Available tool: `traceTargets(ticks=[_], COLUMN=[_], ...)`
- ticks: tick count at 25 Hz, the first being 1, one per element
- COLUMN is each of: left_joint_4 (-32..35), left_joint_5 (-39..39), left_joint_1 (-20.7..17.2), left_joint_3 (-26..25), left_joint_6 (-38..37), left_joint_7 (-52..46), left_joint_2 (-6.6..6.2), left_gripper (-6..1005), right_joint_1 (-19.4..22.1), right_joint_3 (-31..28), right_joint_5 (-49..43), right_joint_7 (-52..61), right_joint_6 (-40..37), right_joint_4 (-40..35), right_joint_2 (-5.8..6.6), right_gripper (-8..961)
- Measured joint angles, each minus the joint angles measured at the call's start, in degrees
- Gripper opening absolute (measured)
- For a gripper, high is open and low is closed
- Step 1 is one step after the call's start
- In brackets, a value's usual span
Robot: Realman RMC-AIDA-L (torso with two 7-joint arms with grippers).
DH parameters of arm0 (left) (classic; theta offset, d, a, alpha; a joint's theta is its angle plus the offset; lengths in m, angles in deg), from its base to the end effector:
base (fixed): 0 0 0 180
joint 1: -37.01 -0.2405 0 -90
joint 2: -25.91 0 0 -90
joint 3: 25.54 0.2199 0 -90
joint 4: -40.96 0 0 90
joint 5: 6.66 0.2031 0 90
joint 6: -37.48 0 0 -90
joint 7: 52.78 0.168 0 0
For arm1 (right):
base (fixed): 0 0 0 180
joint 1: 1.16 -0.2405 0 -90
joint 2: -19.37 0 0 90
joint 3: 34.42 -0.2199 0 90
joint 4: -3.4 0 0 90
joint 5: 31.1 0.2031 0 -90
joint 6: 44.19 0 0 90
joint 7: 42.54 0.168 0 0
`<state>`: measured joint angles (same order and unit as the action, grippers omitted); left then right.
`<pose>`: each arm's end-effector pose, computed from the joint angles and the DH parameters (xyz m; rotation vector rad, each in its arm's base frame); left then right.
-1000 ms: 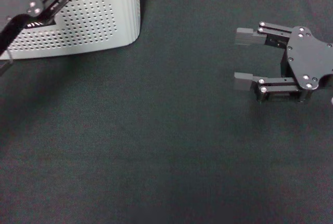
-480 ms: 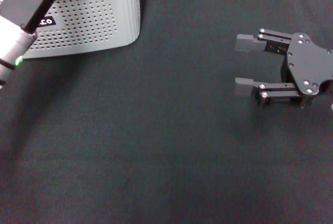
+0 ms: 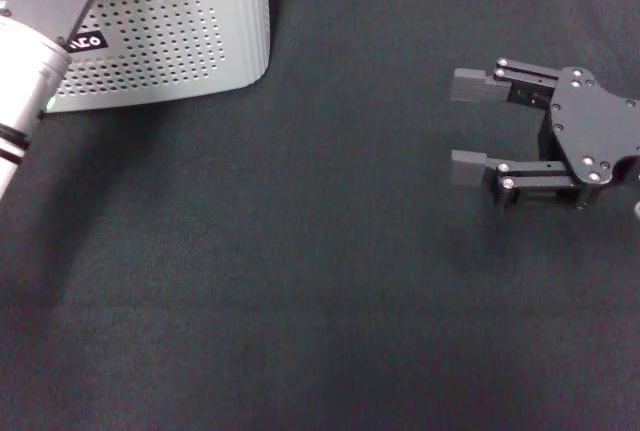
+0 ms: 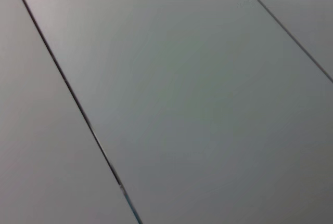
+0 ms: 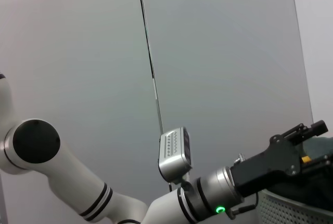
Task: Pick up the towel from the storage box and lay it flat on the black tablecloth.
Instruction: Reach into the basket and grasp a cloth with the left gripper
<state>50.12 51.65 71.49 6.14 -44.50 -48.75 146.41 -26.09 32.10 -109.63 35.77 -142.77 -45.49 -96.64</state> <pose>-0.2130 0.3704 0.0481 -1.6189 0.1803 -0.6778 0.1320 0.2906 0.0253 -2.8137 0.1588 1.2139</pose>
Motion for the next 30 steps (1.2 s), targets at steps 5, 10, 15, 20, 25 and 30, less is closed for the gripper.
traceTargets(ticks=[5, 10, 15, 20, 25, 30], left_joint_4=[-2.8, -4.9, -4.9, -4.7, -4.9, -4.7], left_joint_5=[-1.4, -4.7, -5.2, -5.2, -5.4, -5.8], left_joint_1=[1.6, 2.9, 3.0, 3.3, 3.9, 4.4], left_joint_3=[-0.3, -0.3, -0.4, -0.4, -0.4, -0.6], left_joint_6=[2.3, 4.2, 4.5, 6.8, 8.7, 10.8], left_joint_7=[7.6, 15.4, 17.8, 21.4, 23.8, 25.0], left_joint_2=[0.15, 0.17, 0.13, 0.09, 0.07, 0.08], left_gripper=[690, 683, 676, 669, 662, 656], right_joint_1=[-0.1, -0.1, -0.1, 0.0, -0.1, 0.0], right_joint_3=[0.0, 0.1, 0.2, 0.2, 0.2, 0.2], right_joint_5=[0.1, 0.2, 0.5, 0.7, 0.8, 0.8], right_joint_7=[0.0, -0.1, -0.1, -0.1, -0.1, -0.1], right_joint_6=[0.0, 0.0, 0.0, 0.0, 0.0, 0.0], right_joint_4=[0.0, 0.0, 0.1, 0.1, 0.2, 0.2], right_joint_2=[0.00, 0.00, 0.00, 0.00, 0.00, 0.00], right_gripper=[825, 825, 825, 826, 826, 826])
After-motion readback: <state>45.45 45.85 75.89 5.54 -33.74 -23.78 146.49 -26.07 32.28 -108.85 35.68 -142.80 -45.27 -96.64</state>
